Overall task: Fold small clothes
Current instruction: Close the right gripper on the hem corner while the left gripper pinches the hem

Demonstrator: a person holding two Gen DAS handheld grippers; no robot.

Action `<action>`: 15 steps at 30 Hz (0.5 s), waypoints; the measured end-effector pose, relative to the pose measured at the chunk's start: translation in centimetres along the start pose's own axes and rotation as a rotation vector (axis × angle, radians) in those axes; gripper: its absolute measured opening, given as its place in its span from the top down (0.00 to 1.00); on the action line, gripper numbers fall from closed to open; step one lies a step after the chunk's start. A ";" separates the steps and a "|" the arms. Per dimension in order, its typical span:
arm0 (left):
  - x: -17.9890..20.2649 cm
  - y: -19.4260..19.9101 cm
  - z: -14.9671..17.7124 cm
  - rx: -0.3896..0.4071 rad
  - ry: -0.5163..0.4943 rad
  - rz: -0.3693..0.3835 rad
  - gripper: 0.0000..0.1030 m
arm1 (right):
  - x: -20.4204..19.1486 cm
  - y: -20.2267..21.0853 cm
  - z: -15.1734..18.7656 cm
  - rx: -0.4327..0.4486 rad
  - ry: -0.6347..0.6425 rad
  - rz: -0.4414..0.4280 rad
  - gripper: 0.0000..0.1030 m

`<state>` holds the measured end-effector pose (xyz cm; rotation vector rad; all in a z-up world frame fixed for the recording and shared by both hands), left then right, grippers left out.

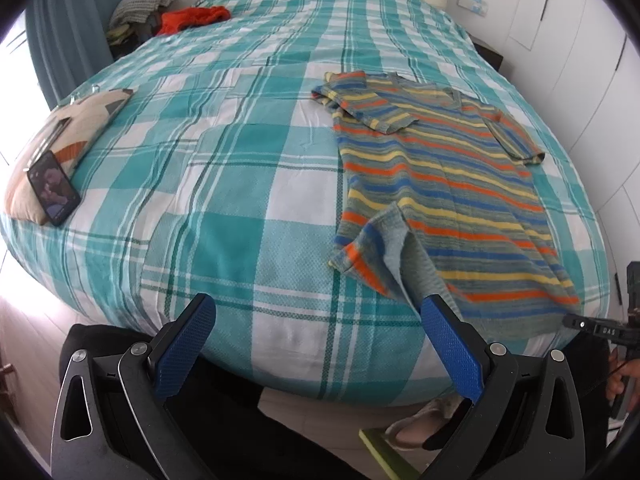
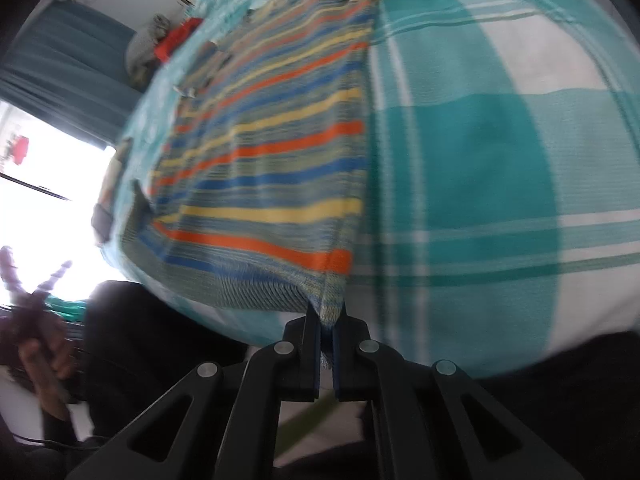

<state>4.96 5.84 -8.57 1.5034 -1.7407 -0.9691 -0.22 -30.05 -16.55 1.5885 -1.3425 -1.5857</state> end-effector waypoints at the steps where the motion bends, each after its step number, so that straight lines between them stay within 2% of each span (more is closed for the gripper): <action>1: 0.0 -0.6 -0.3 -0.006 0.003 0.017 0.00 | 0.9 0.4 0.1 0.006 0.013 0.058 0.96; 4: 0.9 -2.9 -1.7 -0.051 -0.004 0.099 0.00 | 0.9 0.5 -0.2 0.013 0.016 0.065 0.96; 6: 1.8 -4.5 -2.6 -0.087 -0.003 0.124 0.00 | 0.1 -0.1 -0.2 0.022 0.051 0.105 0.96; 10: 2.8 -7.1 -3.9 -0.108 0.053 0.108 0.01 | -1.3 -1.0 0.0 0.046 0.097 0.142 0.96; 12: 2.8 -8.4 -3.9 -0.133 0.063 0.076 0.05 | -1.1 -1.1 0.0 0.054 0.089 0.140 0.96; 13: 2.9 -8.7 -3.4 -0.149 0.060 0.076 0.25 | -1.0 -1.3 -0.3 0.058 0.081 0.134 0.96; 14: 3.0 -8.8 -2.7 -0.172 0.049 0.098 0.59 | -0.8 -1.0 -0.4 0.061 0.073 0.134 0.96; 15: 3.1 -8.6 -1.7 -0.198 0.035 0.128 0.73 | -0.6 -0.7 -0.4 0.065 0.068 0.136 0.96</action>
Point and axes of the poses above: each gripper's, at about its wrist camera, not at the fingertips, and y roughly against the way its jaws point, x to its right, z to its underside, the point moved 3 cm from there along -y, roughly the way its jaws point, and after that the axes turned 7 degrees about -y, right-handed, at the moved point
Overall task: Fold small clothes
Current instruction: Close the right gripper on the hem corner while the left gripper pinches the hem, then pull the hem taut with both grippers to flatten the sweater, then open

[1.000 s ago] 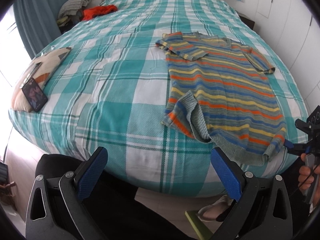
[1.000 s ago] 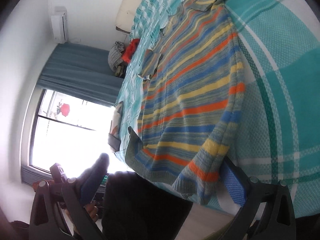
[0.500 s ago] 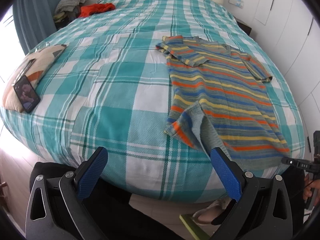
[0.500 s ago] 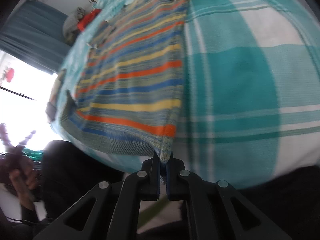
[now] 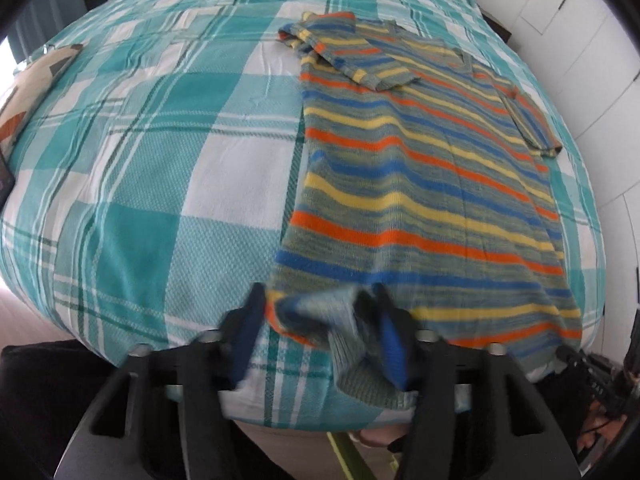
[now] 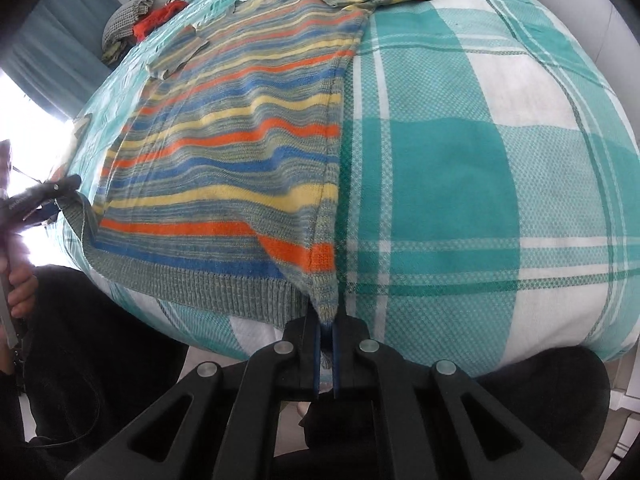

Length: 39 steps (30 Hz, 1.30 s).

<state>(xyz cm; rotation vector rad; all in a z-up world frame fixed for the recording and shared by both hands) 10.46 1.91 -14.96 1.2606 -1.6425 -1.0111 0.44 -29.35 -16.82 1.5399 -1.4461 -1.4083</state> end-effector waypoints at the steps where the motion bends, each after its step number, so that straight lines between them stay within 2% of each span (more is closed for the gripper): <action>1: -0.1 0.3 1.2 -0.018 -0.015 0.014 0.83 | 0.5 0.5 0.2 0.004 -0.005 -0.003 0.96; 4: -0.6 1.9 4.9 -0.030 -0.068 -0.014 0.83 | 0.9 1.5 0.1 0.008 -0.019 -0.034 0.96; 6: -1.2 2.7 6.6 -0.049 -0.087 0.007 0.81 | 0.8 1.5 0.1 0.002 -0.019 -0.051 0.96; 7: -1.5 3.0 7.0 -0.052 -0.082 0.023 0.64 | 0.8 1.4 0.1 -0.003 -0.020 -0.058 0.95; 8: -2.0 3.3 7.2 -0.042 -0.067 0.035 0.29 | 0.8 1.2 -0.1 -0.006 -0.024 -0.070 0.94; 9: -2.5 3.8 7.2 -0.011 -0.049 0.039 0.14 | 1.0 1.1 -0.1 -0.007 -0.031 -0.087 0.94; 10: -3.0 4.3 7.1 0.038 -0.029 0.034 0.03 | 1.0 0.8 -0.2 -0.013 -0.041 -0.100 0.93; 11: -3.3 4.3 6.6 0.076 -0.016 0.038 0.05 | 1.2 0.7 -0.3 -0.021 -0.056 -0.115 0.89; 12: -3.5 3.8 6.2 0.081 -0.011 0.047 0.05 | 1.4 0.5 -0.5 -0.025 -0.071 -0.136 0.86; 14: -3.8 1.3 5.1 0.035 0.003 0.043 0.09 | 1.8 0.2 -0.5 -0.030 -0.104 -0.183 0.70; 15: -3.8 0.0 4.8 0.006 0.008 0.034 0.14 | 1.9 0.1 -0.4 -0.039 -0.119 -0.203 0.68; 16: -3.6 -1.3 4.7 -0.028 0.007 0.033 0.34 | 2.0 -0.1 -0.3 -0.049 -0.126 -0.220 0.66; 17: -3.2 -2.7 4.7 -0.068 0.008 0.041 0.60 | 1.9 -0.4 0.0 -0.061 -0.122 -0.233 0.66; 18: -3.0 -3.8 4.9 -0.103 0.019 0.064 0.73 | 1.6 -0.7 0.2 -0.070 -0.108 -0.241 0.66; 19: -2.7 -4.4 5.0 -0.117 0.031 0.091 0.92 | 1.3 -1.0 0.4 -0.076 -0.087 -0.246 0.66; 20: -2.5 -4.5 5.0 -0.108 0.032 0.085 0.94 | 1.0 -1.3 0.4 -0.072 -0.067 -0.238 0.70; 22: -2.3 -3.7 4.9 -0.096 0.026 0.079 0.95 | 1.1 -1.2 0.1 -0.035 -0.076 -0.182 0.94; 24: -2.9 -1.7 5.2 -0.062 0.033 0.079 0.96 | 1.5 0.4 -0.1 0.001 -0.136 -0.213 0.94; 26: -3.6 0.4 5.7 -0.025 0.028 0.074 0.96 | 1.5 2.9 0.1 0.019 -0.130 -0.227 0.95; 29: -3.9 1.7 6.0 -0.005 0.021 0.064 0.97 | 0.9 4.9 1.0 -0.003 -0.126 -0.243 0.95; 32: -3.2 0.2 5.8 -0.021 -0.019 0.011 0.97 | 0.2 3.9 1.5 -0.029 -0.086 -0.184 0.95; 34: -3.2 -1.2 5.7 -0.047 -0.009 0.007 0.97 | 0.1 2.3 1.5 -0.052 -0.081 -0.162 0.95; 39: -3.5 -1.8 6.1 -0.048 0.016 0.023 0.97 | 0.8 0.2 0.7 -0.039 -0.113 -0.218 0.89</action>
Point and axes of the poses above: each gripper's, at about its wrist camera, not at the fingertips, and y roughly against the way its jaws point, x to its right, z to its underside, the point moved 3 cm from there along -y, roughly the way its jaws point, and after that the axes turned 7 degrees about -y, right-handed, at the moved point
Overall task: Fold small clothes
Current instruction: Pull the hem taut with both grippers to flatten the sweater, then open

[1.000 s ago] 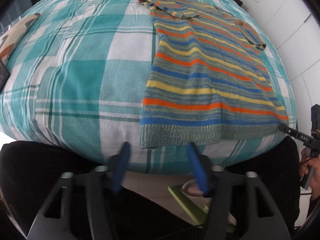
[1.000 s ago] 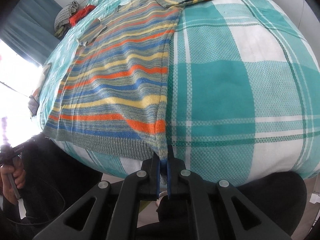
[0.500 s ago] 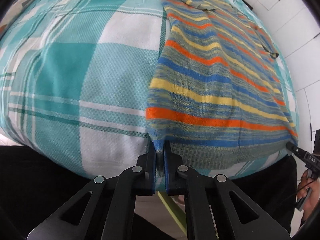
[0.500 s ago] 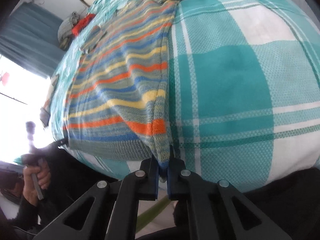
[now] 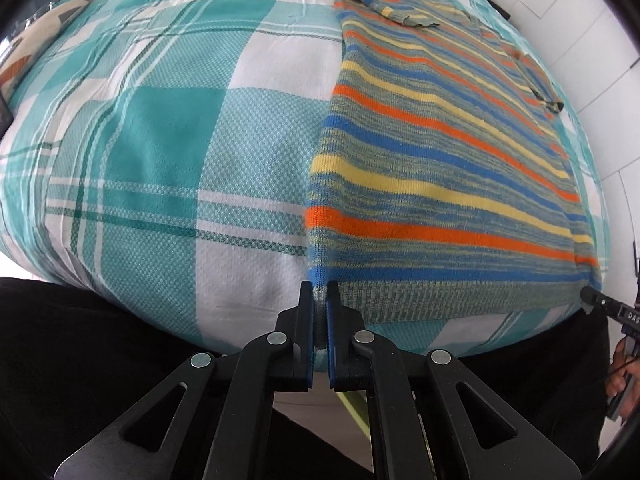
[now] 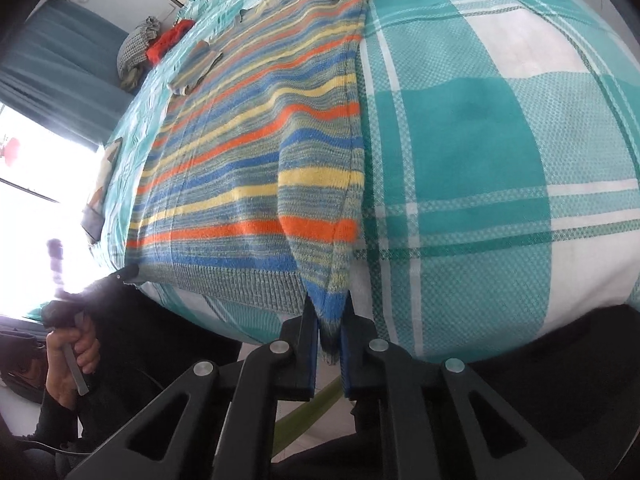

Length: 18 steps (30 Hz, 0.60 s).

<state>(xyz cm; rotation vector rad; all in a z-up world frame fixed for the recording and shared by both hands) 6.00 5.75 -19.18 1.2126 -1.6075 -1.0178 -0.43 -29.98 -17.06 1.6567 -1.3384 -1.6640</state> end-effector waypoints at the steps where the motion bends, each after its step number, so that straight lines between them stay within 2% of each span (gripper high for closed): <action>1: -0.1 0.1 0.1 0.002 0.003 0.005 0.97 | 0.2 0.0 -0.1 -0.002 -0.015 -0.027 0.84; 4: -0.3 0.1 0.2 0.005 0.014 0.013 0.97 | 0.8 0.5 -0.6 0.012 -0.046 -0.104 0.62; 5: -0.6 0.3 0.4 0.007 0.015 0.014 0.97 | 0.9 0.6 -0.7 0.015 -0.057 -0.135 0.59; 8: -0.5 0.2 0.5 0.011 0.012 0.008 0.97 | 1.9 1.1 -1.3 0.038 -0.124 -0.244 0.62; 9: -0.4 0.2 0.5 0.012 0.011 0.000 0.97 | 2.2 1.2 -1.4 0.044 -0.138 -0.253 0.71; 10: -0.3 0.2 0.6 0.010 0.008 -0.008 0.97 | 2.5 1.0 -1.5 0.039 -0.139 -0.196 0.95; 12: -0.1 0.4 0.8 0.005 -0.007 -0.022 0.97 | 2.7 0.3 -1.3 -0.014 -0.114 -0.028 0.97; 15: 0.5 1.4 1.4 0.007 -0.041 -0.025 0.98 | 1.7 0.5 -0.4 -0.050 -0.052 0.085 0.97; 18: 0.6 2.2 1.8 0.012 -0.037 -0.007 0.98 | 0.5 2.0 -0.2 -0.037 -0.028 0.129 0.98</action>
Point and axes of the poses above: each gripper's, at about its wrist camera, not at the fingertips, and y roughly against the way its jaws point, x to its right, z to its underside, the point moved 3 cm from there along -y, roughly the way its jaws point, and after that the axes turned 7 degrees about -y, right-handed, at the moved point
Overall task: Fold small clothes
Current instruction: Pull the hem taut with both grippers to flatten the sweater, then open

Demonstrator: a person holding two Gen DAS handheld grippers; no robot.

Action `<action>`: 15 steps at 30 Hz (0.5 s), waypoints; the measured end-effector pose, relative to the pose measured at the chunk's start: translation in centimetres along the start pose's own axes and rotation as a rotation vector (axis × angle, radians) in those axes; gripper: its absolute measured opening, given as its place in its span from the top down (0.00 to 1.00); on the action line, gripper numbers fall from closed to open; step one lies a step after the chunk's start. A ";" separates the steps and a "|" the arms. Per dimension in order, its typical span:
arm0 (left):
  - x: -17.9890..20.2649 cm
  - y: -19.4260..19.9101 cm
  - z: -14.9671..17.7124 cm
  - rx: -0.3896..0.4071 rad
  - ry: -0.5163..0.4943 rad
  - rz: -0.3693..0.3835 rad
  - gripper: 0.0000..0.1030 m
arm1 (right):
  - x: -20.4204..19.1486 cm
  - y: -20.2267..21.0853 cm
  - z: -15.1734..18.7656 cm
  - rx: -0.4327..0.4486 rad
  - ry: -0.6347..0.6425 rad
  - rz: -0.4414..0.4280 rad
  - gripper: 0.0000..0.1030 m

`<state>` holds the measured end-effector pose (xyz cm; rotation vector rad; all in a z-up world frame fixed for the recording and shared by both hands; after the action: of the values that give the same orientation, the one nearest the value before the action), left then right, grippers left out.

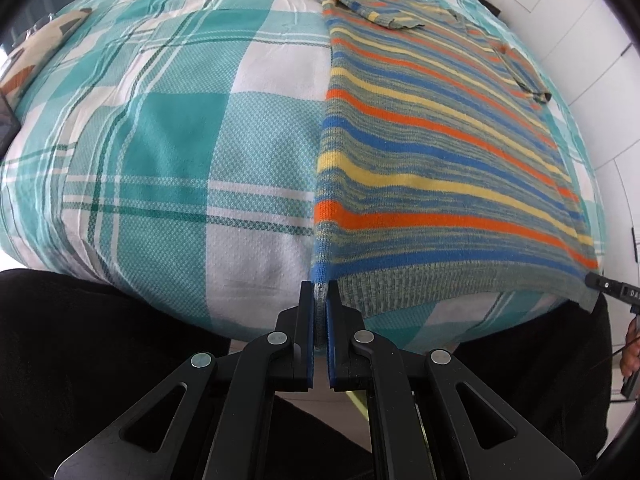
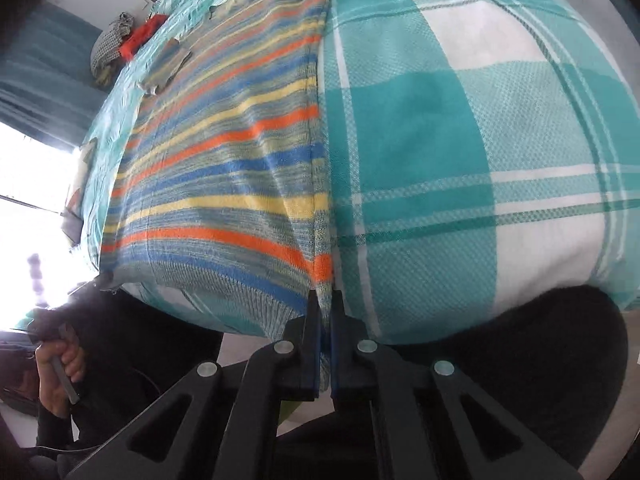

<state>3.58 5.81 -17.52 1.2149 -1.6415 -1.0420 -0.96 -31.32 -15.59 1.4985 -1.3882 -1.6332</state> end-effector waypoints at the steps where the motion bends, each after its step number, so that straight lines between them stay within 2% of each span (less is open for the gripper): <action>1: 0.1 0.0 -0.1 -0.002 0.003 0.002 0.98 | -0.3 0.4 -0.1 0.009 0.001 0.009 0.98; 4: 0.0 -1.7 -0.3 -0.039 0.004 -0.045 0.98 | -0.7 0.2 -0.5 0.011 0.008 0.058 0.98; 7: -0.7 -4.6 -0.7 -0.096 0.046 -0.056 0.98 | 0.6 -3.5 -1.2 -0.026 -0.023 0.123 0.98; 9: -0.6 -5.3 -1.2 -0.103 0.055 -0.068 0.98 | 0.8 -4.6 -1.7 -0.020 -0.052 0.126 0.98; 15: -0.1 -5.9 -1.5 -0.103 0.049 -0.102 0.97 | 0.6 -4.3 -1.7 0.018 -0.074 0.115 0.98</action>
<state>6.75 4.54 -22.58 1.2566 -1.4832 -1.1363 1.58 -30.98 -19.51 1.3544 -1.5031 -1.6233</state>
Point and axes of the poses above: each gripper's, at about its wrist camera, not at the fingertips, and y roughly against the way its jaws point, x to its right, z to its underside, the point moved 3 cm from there along -y, roughly the way its jaws point, and after that the axes turned 7 degrees about -y, right-handed, at the moved point
